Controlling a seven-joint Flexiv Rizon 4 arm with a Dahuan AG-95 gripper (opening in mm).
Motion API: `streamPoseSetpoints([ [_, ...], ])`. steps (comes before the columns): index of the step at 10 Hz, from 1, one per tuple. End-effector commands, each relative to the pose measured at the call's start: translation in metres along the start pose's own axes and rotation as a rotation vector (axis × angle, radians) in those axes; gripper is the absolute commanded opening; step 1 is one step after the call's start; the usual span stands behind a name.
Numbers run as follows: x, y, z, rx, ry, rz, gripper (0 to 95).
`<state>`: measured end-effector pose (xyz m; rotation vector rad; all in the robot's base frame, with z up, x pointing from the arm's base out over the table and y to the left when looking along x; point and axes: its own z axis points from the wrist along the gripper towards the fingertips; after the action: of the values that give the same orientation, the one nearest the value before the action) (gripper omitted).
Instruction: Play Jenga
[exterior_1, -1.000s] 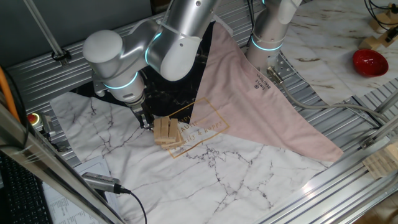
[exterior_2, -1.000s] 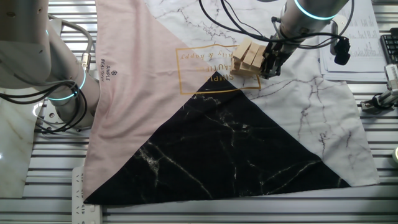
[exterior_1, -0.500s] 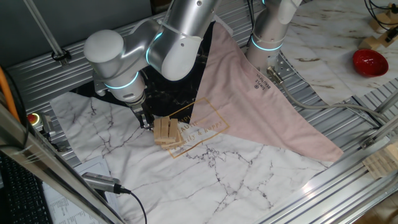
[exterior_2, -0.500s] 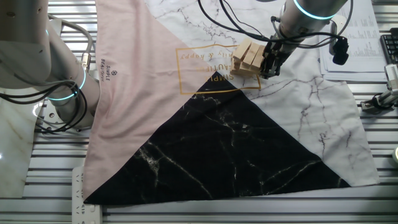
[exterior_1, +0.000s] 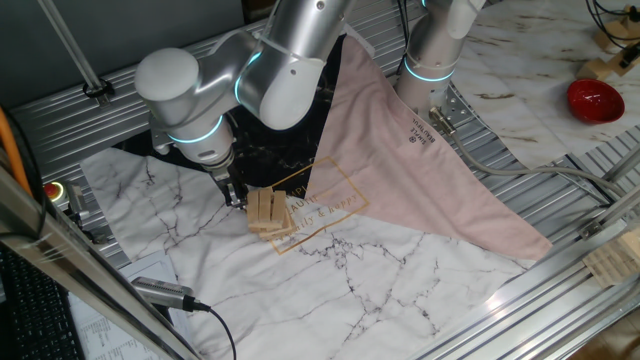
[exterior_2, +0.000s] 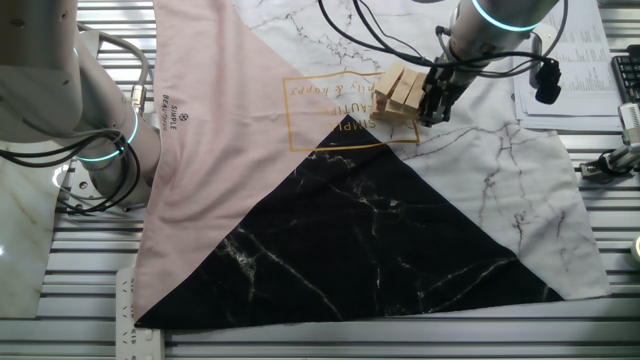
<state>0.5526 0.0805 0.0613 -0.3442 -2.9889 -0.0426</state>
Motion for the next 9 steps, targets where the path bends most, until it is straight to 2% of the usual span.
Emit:
streamPoseSetpoints([
  [1, 0.001, -0.002, -0.001, 0.001, 0.006, -0.004, 0.0],
  [6, 0.007, -0.011, -0.005, 0.002, 0.015, -0.012, 0.0],
  [9, 0.006, -0.016, 0.0, 0.002, 0.012, -0.02, 0.0],
])
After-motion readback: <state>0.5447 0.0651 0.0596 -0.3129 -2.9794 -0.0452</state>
